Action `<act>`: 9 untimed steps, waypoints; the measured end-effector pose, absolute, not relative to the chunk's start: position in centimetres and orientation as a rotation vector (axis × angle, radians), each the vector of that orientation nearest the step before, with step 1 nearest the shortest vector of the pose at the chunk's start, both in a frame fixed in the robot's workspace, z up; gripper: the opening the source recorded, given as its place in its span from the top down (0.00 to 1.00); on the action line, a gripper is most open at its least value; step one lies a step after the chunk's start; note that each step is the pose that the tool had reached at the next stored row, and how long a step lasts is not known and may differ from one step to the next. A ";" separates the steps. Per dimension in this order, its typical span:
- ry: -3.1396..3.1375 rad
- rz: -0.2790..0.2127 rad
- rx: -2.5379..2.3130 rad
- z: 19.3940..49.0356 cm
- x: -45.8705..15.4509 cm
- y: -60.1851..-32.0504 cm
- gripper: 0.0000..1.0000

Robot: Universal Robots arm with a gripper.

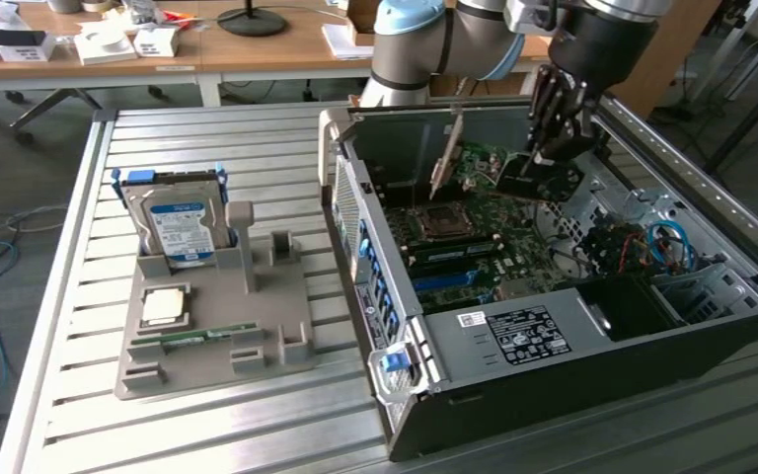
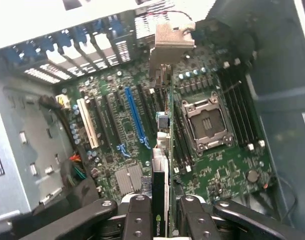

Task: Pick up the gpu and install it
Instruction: 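Insert the gpu into the slot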

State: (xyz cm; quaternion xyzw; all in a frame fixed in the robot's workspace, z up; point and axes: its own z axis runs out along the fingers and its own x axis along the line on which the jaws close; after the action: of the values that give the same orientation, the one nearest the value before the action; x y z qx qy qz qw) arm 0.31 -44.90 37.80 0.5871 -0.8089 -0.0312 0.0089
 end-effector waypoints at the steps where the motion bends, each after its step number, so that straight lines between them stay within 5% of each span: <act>1: -2.510 -0.097 1.856 37.8 0.3 -44.9 0.74; 9: -2.380 -0.095 2.014 37.6 0.3 -44.9 0.74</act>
State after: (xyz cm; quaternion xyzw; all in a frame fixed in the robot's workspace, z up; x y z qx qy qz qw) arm 0.31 -44.91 37.64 0.6458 -0.7628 -0.0305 0.0113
